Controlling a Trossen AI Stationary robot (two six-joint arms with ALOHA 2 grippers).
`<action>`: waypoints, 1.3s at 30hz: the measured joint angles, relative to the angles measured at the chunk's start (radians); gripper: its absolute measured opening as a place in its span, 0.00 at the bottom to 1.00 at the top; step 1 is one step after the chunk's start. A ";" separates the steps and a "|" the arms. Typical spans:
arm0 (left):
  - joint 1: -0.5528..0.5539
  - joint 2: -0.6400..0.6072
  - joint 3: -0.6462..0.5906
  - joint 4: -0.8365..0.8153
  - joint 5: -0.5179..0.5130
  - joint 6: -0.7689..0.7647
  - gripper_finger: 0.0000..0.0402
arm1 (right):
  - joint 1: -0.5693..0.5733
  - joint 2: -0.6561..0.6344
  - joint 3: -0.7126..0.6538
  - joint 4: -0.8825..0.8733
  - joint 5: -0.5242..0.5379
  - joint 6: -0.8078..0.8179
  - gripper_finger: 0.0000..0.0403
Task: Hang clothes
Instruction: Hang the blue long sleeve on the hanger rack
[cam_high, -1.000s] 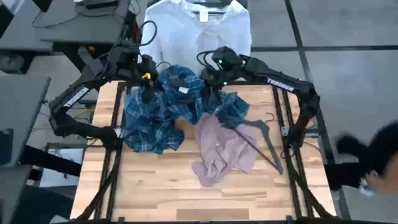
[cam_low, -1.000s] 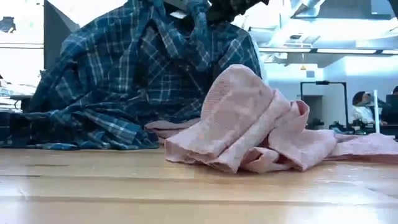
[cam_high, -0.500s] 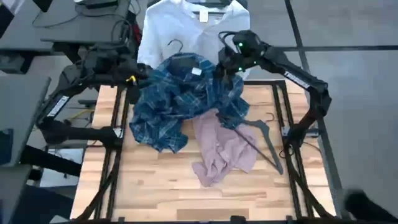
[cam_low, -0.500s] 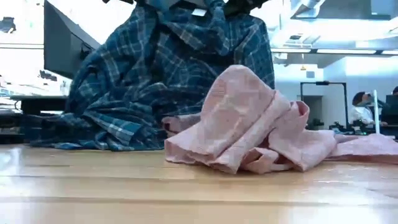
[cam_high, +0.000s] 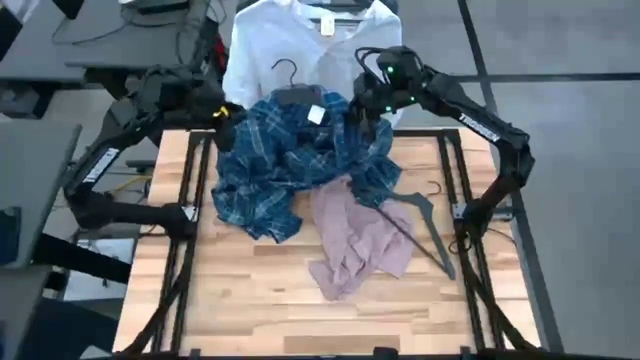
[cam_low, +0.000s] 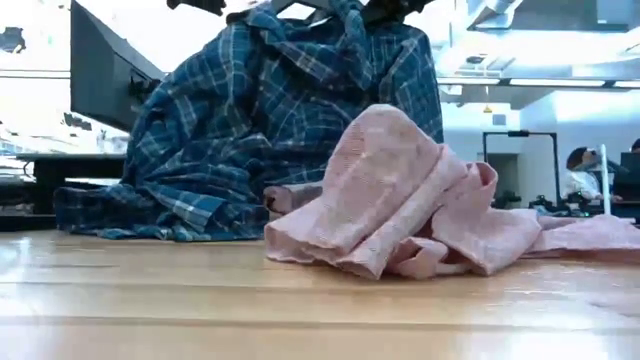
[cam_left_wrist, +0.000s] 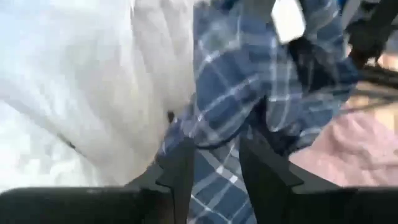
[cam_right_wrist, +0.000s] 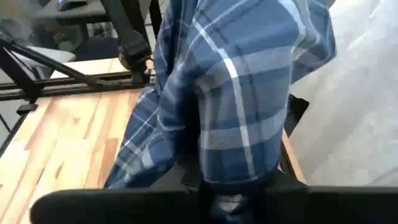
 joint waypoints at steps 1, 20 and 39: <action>0.008 0.013 0.004 -0.016 0.022 0.015 0.33 | 0.000 0.000 0.000 0.000 0.000 0.000 0.07; 0.065 0.205 0.068 -0.040 0.260 0.118 0.45 | 0.001 0.000 0.001 0.004 -0.007 0.008 0.07; 0.048 0.270 0.228 -0.094 0.244 0.246 0.02 | 0.006 -0.001 0.003 0.007 -0.001 0.041 0.26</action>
